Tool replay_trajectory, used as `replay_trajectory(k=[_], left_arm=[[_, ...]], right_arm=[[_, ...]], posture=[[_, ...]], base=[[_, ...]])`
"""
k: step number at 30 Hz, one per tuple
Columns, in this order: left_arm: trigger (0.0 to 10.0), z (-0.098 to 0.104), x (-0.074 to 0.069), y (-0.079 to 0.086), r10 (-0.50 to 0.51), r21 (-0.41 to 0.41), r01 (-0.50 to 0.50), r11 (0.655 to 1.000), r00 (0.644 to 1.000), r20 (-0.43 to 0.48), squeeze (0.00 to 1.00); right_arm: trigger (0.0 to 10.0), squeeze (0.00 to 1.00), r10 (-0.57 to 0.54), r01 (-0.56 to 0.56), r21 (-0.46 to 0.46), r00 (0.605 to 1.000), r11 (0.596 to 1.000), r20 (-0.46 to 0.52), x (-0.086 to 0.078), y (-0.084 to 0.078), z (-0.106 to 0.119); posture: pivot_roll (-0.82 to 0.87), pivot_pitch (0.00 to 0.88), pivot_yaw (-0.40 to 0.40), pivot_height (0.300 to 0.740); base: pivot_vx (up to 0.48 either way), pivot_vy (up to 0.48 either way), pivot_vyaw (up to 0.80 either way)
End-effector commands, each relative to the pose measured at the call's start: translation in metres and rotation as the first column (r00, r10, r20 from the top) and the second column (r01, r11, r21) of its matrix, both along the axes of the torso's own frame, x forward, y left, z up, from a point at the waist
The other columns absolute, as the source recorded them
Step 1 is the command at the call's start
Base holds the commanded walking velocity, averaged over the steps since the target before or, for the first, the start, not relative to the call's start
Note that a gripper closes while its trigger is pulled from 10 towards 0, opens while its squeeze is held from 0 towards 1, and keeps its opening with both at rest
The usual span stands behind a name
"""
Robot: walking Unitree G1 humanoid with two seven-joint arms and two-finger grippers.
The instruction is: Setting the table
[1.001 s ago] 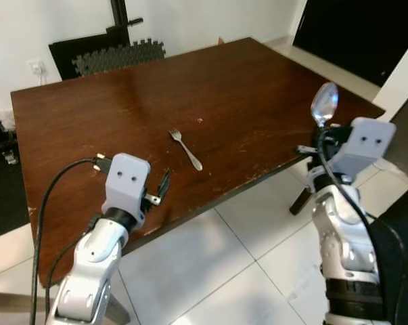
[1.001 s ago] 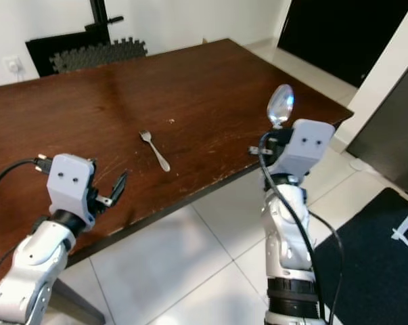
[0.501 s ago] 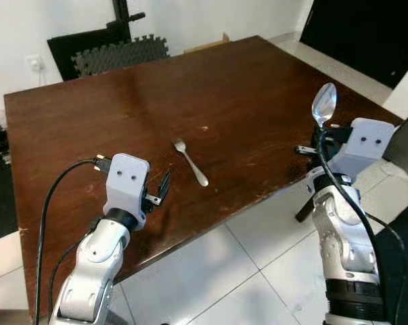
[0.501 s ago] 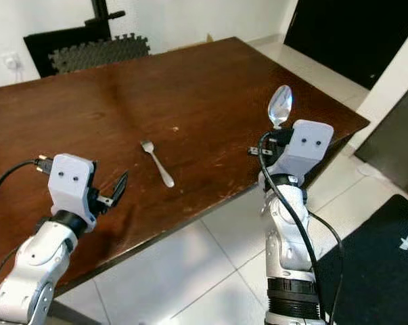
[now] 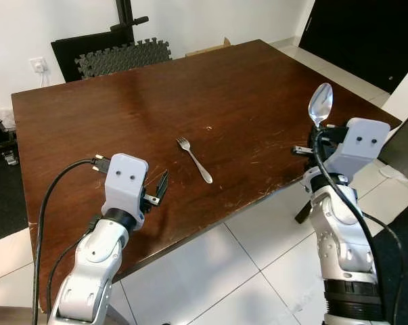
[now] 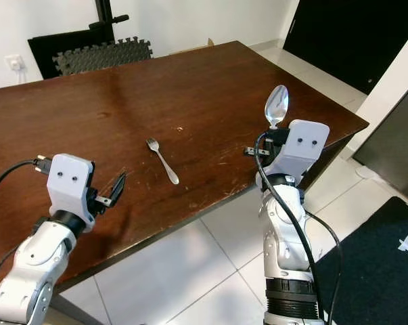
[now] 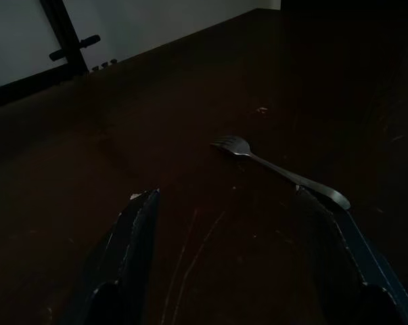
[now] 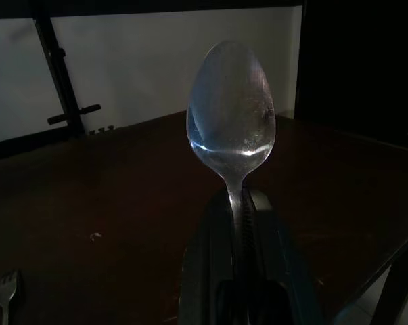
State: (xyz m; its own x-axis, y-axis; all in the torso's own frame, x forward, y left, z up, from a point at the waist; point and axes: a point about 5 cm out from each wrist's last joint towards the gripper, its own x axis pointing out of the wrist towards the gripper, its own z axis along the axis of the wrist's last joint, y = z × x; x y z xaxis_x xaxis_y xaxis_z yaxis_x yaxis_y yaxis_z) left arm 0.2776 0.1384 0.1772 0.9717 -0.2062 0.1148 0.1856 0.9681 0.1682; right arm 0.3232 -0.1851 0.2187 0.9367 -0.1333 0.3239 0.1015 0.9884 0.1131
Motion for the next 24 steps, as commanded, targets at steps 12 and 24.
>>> replay_trajectory(k=[12, 24], left_arm=[[10.0, -0.0054, 0.0009, -0.0001, 0.01, -0.015, -0.01, 1.0, 0.999, -0.037, 0.0], [10.0, -0.0059, 0.0014, -0.0002, 0.012, -0.026, -0.013, 1.0, 0.999, -0.043, 0.0]], right_arm=[[10.0, 0.0, -0.013, 0.013, -0.007, 1.0, 1.0, -0.013, -0.0034, -0.0034, -0.004], [10.0, 0.0, -0.013, 0.013, -0.011, 1.0, 1.0, -0.015, -0.0047, -0.0045, -0.0049]], posture=[[0.01, 0.06, 0.05, 0.74], [0.0, 0.059, 0.052, 0.74]], base=[[0.0, -0.094, 0.0], [0.0, 0.0, 0.0]])
